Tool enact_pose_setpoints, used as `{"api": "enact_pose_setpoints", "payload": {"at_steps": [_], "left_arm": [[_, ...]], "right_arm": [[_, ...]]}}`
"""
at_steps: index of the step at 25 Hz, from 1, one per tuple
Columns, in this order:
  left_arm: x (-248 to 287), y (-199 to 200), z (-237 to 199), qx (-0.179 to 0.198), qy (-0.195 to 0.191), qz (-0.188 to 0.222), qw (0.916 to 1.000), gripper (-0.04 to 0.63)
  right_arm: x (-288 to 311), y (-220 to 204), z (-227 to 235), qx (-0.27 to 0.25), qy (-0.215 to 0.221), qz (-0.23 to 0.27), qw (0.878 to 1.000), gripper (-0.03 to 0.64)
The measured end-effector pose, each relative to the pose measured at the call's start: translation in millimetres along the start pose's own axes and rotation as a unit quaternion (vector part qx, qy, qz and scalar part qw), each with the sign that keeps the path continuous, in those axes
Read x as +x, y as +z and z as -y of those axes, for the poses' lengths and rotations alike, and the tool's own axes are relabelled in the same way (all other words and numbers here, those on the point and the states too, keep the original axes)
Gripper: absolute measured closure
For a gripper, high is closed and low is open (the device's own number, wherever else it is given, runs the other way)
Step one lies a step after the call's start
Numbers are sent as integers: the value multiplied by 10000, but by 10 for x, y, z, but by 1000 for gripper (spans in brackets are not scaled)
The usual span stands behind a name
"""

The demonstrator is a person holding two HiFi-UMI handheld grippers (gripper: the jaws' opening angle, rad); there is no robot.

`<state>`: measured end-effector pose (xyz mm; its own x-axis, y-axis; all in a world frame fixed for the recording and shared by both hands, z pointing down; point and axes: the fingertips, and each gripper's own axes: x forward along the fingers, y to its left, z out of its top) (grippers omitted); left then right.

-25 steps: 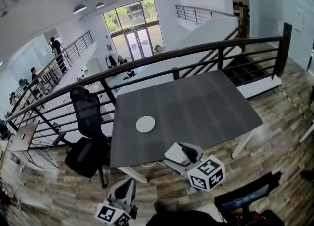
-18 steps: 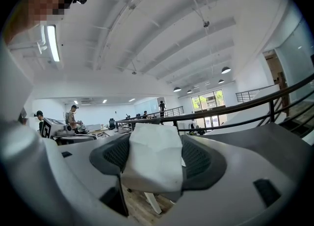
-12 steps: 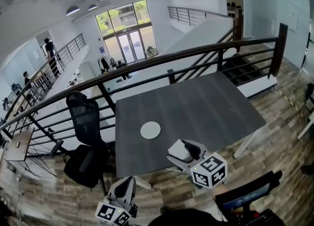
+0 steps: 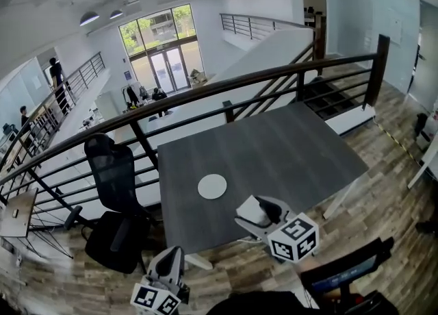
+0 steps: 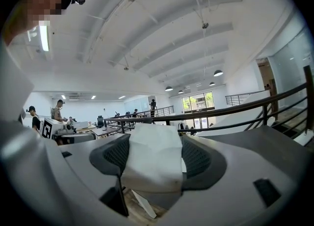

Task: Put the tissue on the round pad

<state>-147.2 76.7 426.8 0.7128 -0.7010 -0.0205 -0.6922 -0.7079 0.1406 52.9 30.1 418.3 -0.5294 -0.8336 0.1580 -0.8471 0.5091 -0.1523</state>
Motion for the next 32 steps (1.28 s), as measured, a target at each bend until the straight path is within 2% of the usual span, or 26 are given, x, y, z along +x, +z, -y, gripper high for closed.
{"api": "enact_pose_setpoints", "payload": {"at_steps": [4,11,22,32], "left_arm": [[-69,-23,-131,-62,-140,-32,9999,592],[27,-101,-503,-270,-102,22,9996,592],[104,78,-914,-287,381,11,9989,592],[821,224,-1248,-112,508,74,9986,592]], "right_arm": [[59,-28,-89,97,-146,34,9998,285],[365,-27,-80,106,-229,-84,9996,285],[855,184,60,151,-45,-32,9999,285],[1532,528,626,9,266,140,9995,285]]}}
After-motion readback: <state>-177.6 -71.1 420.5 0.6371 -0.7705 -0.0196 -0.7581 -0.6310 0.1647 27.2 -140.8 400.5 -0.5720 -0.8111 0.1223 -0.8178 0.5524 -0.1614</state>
